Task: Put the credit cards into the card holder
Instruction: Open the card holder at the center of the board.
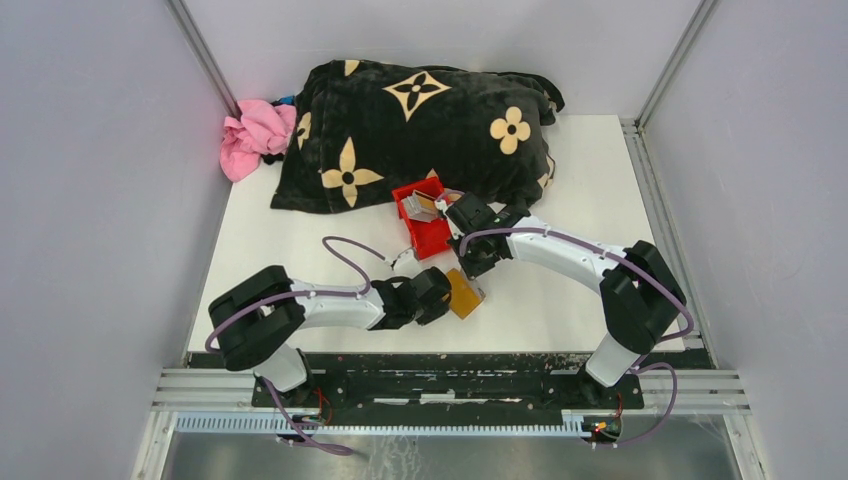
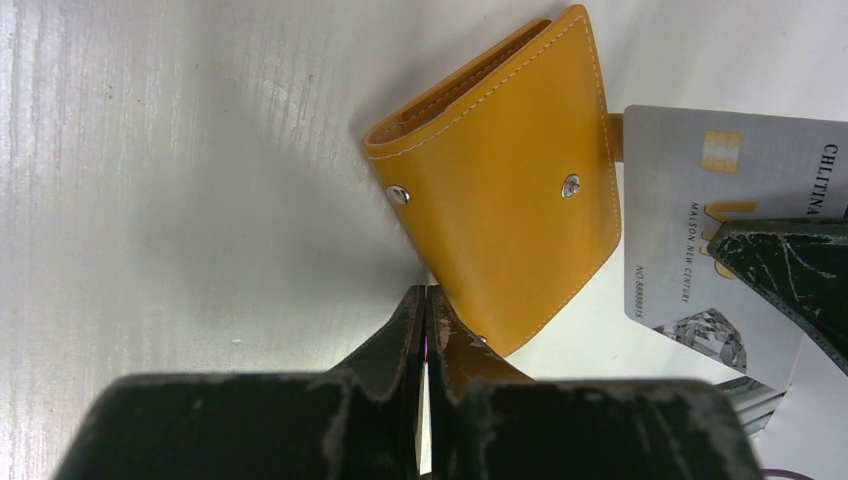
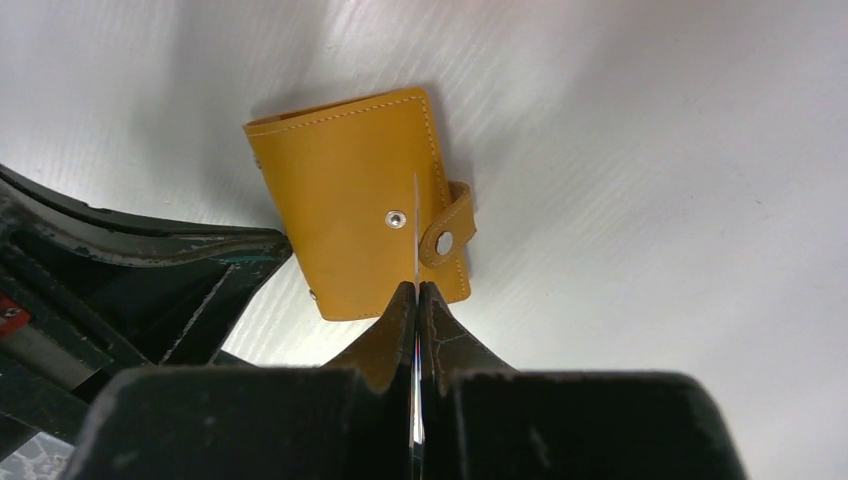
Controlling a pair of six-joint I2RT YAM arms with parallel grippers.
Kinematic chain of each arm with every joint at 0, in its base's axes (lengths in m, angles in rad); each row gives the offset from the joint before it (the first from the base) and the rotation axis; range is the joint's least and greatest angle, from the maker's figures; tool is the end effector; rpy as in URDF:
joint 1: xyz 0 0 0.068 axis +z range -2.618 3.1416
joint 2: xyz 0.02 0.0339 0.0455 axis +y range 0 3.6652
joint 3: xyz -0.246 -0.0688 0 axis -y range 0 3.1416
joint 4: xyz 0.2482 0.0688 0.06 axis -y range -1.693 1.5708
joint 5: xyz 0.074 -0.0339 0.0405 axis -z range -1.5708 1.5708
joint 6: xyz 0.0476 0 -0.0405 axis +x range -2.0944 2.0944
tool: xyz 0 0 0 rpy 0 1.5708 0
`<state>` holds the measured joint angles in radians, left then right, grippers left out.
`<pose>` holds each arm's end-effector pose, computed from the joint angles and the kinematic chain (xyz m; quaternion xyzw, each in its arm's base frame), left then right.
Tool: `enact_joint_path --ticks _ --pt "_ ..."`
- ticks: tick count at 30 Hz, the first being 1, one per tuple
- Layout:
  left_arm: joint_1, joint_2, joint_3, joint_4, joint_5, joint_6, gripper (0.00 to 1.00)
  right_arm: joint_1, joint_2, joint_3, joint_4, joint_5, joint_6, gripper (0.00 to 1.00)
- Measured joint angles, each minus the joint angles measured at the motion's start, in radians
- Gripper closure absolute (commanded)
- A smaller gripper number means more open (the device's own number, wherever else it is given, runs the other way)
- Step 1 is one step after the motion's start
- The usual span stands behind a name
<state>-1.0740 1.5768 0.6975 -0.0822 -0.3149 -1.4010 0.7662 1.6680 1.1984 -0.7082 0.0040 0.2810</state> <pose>0.1532 -0.2516 0.1088 -0.1998 0.9219 -0.2310 0.2383 0.2443 0.2349 0.1872 -0.2352 0.9521 0.0959 0.1701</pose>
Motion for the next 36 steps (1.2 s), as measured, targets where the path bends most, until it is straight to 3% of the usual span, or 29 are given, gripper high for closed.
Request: enact_joint_path --ticks 18,36 --pt "0.006 0.016 0.029 -0.036 -0.008 0.0 0.93 -0.03 0.035 -0.025 0.024 0.066 -0.018 0.99" --pt "0.074 0.012 0.011 -0.006 0.008 0.013 0.94 -0.093 -0.033 -0.168 0.178 -0.061 0.021 0.99"
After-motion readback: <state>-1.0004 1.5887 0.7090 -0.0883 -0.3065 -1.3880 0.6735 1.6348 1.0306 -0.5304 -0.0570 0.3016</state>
